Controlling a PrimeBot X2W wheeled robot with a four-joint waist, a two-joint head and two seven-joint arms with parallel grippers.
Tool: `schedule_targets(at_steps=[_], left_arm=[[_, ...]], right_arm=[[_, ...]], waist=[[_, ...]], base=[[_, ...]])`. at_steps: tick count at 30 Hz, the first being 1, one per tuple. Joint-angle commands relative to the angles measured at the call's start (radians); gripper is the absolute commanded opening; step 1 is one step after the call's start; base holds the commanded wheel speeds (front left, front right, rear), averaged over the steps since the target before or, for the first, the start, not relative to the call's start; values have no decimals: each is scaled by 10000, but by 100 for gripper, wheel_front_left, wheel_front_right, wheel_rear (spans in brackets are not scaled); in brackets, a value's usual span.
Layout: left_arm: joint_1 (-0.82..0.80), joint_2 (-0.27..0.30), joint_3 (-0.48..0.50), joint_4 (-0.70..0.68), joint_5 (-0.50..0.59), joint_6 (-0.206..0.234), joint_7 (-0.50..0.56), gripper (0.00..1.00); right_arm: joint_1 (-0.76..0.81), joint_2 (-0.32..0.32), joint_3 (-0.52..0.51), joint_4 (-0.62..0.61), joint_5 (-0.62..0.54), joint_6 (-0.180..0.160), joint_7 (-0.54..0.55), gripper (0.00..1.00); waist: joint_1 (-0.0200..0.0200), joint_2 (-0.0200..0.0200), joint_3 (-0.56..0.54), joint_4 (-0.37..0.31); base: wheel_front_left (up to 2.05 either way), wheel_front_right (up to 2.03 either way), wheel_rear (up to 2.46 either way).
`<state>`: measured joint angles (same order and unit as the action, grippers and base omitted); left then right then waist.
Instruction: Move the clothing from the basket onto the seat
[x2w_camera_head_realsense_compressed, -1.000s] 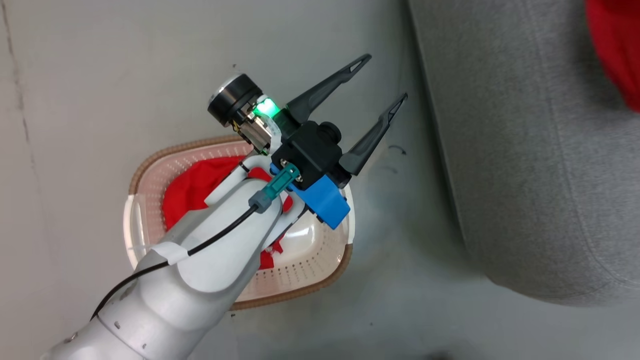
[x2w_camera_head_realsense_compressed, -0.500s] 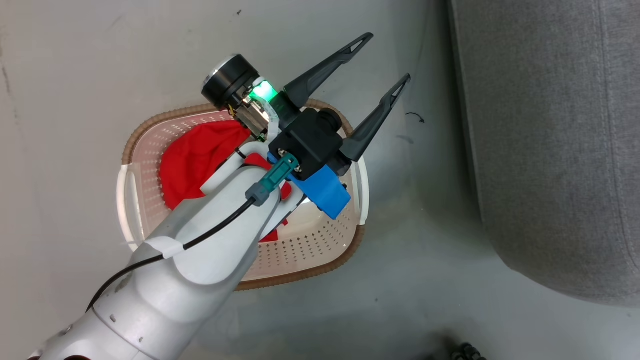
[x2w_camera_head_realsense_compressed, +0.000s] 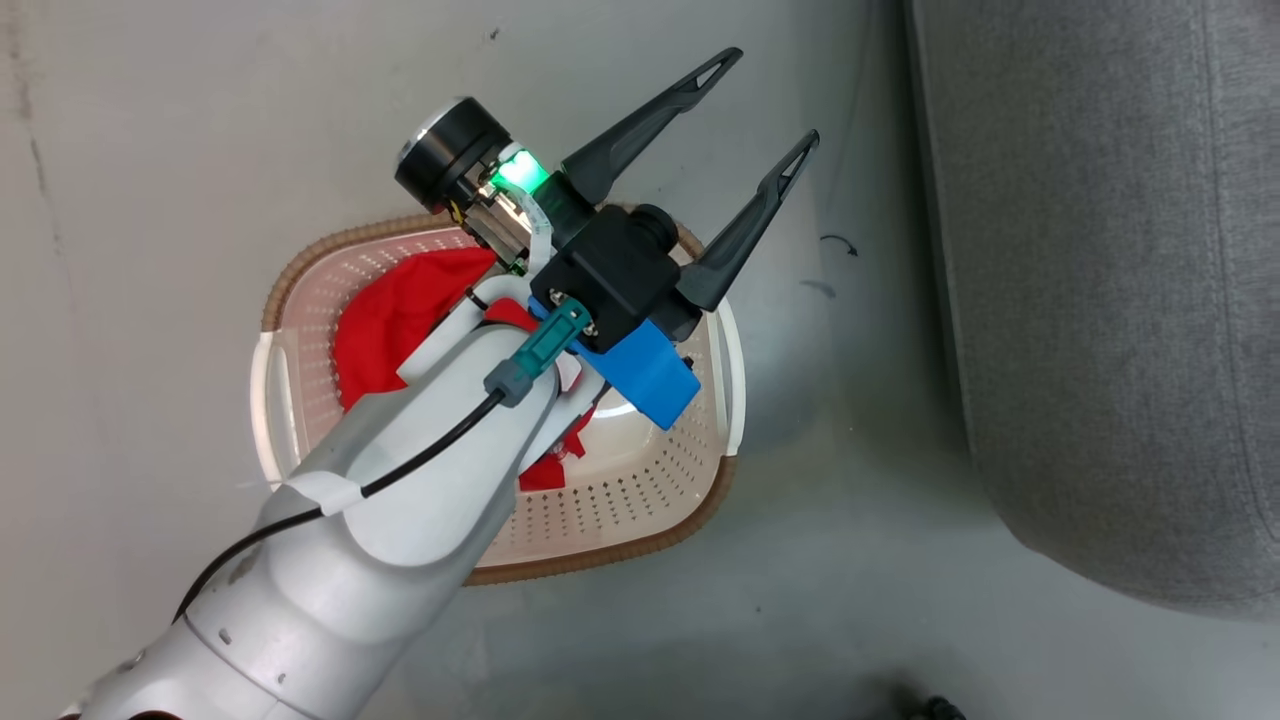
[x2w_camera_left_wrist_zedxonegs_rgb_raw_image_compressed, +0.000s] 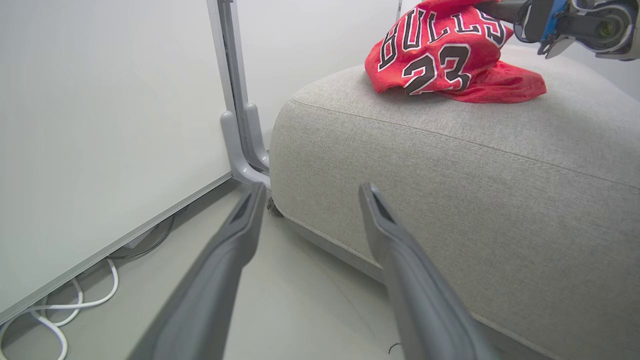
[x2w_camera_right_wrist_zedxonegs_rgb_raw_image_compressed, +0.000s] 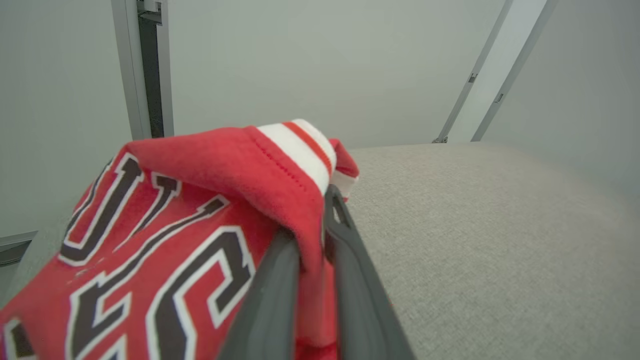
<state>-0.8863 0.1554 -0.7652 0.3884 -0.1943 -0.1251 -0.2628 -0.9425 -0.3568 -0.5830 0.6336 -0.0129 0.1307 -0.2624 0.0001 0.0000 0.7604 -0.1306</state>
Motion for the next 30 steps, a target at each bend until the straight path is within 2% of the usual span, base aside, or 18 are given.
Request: schedule_targets(at_steps=[1, 13, 20, 30], left_arm=[[98, -58, 22, -12, -3, 18, -29, 100], [1210, -353, 588, -118, -214, 87, -29, 100], [2278, -385, 1292, -184, -343, 189, -29, 100], [3776, -312, 2675, -478, -430, 450, -29, 100]], right_arm=[[245, -108, 7, -104, 136, 1, -34, 100], [3136, 309, 716, -1677, 828, 1, -34, 100], [4454, 604, 1781, -2722, 1273, 1, -35, 100], [5415, 1208, 3286, -3599, 1452, 3, -34, 100]], waist=[[-1, 0, -202, -14], [-1, 0, -2215, 236], [-1, 0, -3388, 584], [-1, 0, -4600, 1286]], base=[[0, 0, 0], [0, 0, 0], [0, 0, 0], [0, 0, 0]])
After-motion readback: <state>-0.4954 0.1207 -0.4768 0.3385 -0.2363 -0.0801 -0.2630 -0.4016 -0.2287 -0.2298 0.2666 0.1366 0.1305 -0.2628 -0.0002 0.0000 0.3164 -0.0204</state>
